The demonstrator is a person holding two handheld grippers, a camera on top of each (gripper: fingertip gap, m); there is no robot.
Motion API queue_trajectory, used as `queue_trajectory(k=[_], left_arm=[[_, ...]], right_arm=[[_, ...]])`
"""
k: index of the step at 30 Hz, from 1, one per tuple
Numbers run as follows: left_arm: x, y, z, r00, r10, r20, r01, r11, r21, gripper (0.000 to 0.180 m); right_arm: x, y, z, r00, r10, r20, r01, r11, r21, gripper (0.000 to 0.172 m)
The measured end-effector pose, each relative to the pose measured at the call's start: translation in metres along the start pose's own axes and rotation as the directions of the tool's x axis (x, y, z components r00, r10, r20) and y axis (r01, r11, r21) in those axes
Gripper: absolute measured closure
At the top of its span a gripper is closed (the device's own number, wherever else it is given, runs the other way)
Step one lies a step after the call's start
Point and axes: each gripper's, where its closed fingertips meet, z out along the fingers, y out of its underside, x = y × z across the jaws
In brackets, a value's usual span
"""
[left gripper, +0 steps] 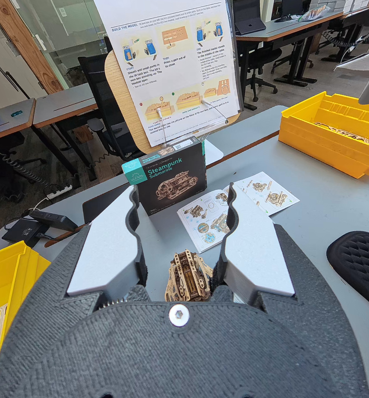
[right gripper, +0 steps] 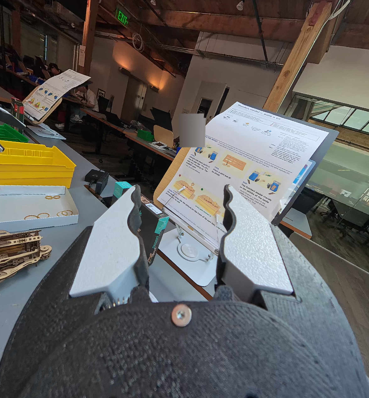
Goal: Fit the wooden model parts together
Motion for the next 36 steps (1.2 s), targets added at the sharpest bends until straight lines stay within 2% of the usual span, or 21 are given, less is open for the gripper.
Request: queue_trajectory(k=[29,36], left_arm=[[0.002,0.002,0.001,1.000,0.006,-0.002,-0.006,1.000,-0.012,0.099],[0.002,0.002,0.001,1.000,0.007,-0.002,-0.007,1.000,-0.013,0.099]], right_arm=[[0.002,0.014,0.001,0.999,0.035,-0.010,-0.036,0.995,-0.092,0.097],[-0.002,0.020,0.002,0.999,0.040,0.020,-0.038,0.992,-0.124,0.090]])
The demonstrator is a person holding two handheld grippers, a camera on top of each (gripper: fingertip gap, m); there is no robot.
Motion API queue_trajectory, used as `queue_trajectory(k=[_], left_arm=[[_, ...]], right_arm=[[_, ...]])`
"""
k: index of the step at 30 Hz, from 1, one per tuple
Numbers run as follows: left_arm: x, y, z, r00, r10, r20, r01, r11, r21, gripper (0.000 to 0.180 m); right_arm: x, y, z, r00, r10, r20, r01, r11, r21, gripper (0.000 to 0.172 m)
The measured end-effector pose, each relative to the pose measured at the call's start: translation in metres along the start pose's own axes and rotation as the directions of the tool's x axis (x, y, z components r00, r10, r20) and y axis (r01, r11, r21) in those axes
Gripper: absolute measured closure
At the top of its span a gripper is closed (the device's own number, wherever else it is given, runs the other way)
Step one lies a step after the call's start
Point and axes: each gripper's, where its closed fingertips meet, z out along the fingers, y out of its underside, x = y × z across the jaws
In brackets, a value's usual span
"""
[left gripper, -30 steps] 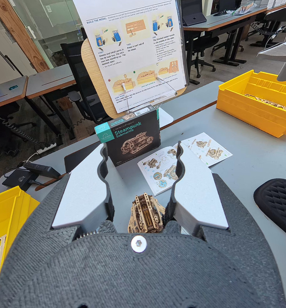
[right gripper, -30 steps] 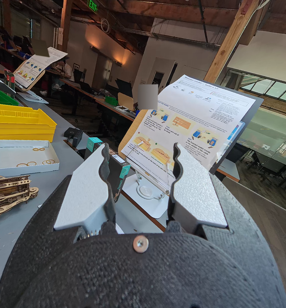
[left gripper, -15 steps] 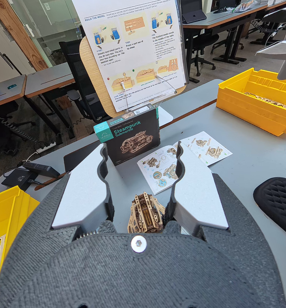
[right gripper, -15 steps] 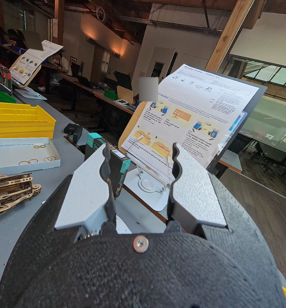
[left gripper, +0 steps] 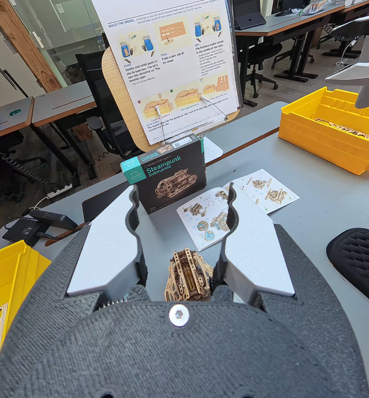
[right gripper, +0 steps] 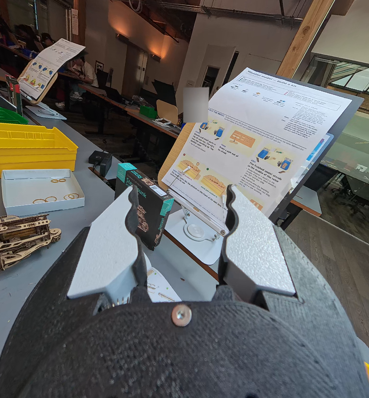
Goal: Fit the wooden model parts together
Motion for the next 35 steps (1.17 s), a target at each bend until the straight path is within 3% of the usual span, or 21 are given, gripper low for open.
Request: queue_trajectory(k=[17,19,35], left_arm=[[0.000,-0.001,-0.002,1.000,0.004,0.002,-0.004,1.000,0.001,0.099],[0.001,-0.001,-0.002,1.000,0.006,0.001,-0.006,1.000,0.004,0.099],[0.004,-0.004,-0.005,1.000,0.022,0.001,-0.022,1.000,0.012,0.099]], right_arm=[[-0.001,0.007,0.003,1.000,0.011,0.001,-0.011,0.999,-0.038,0.092],[-0.004,0.008,0.003,1.000,0.002,0.016,-0.001,0.999,-0.045,0.100],[-0.014,0.007,0.006,0.999,-0.018,0.044,0.020,0.998,-0.053,0.094]])
